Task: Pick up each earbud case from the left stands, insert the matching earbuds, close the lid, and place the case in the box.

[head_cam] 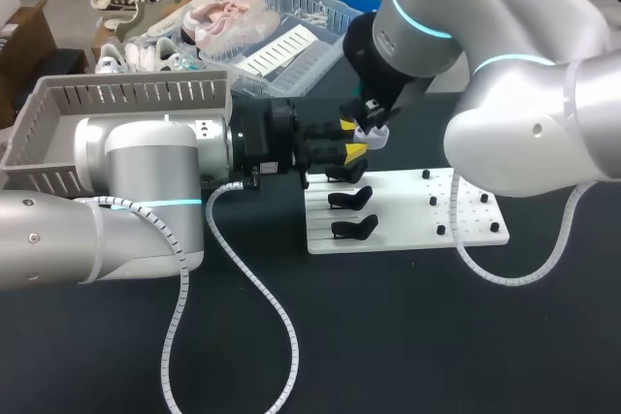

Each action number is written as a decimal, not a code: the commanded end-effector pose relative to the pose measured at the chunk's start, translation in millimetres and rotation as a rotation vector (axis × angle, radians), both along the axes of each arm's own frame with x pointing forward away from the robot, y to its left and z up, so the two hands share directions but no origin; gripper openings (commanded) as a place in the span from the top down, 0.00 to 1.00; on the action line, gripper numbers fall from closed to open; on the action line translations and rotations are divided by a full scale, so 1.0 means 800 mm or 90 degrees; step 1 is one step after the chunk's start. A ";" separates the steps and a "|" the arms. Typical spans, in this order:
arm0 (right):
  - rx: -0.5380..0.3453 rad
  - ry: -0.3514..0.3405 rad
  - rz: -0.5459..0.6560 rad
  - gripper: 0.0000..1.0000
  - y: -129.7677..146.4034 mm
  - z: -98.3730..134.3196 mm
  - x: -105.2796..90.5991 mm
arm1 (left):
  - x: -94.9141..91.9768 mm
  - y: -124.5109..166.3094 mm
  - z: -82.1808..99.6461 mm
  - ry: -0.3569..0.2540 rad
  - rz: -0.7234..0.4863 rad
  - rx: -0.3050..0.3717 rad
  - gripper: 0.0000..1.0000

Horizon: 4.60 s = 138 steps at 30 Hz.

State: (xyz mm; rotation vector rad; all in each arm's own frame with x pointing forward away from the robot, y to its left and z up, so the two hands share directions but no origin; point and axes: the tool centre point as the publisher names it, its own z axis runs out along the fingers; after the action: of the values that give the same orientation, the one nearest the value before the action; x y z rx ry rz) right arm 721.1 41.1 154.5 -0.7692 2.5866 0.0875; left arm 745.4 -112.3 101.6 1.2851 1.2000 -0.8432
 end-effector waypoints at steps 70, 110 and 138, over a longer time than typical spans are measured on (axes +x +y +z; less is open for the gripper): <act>0.003 0.033 0.003 0.95 0.010 -0.018 0.019 | -0.004 -0.001 0.000 -0.002 0.007 0.000 1.00; -0.005 0.035 -0.027 0.79 0.008 -0.013 0.015 | -0.004 -0.001 0.000 -0.002 0.007 0.000 1.00; 0.000 0.035 -0.033 0.74 0.007 -0.013 0.015 | -0.004 -0.001 0.000 -0.002 0.007 0.000 1.00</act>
State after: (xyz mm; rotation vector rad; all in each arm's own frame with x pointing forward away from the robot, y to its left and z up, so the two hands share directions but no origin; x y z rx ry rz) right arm 734.1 47.4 143.5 -0.7149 2.6595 0.0988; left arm 745.4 -112.4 101.7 1.2846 1.2001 -0.8424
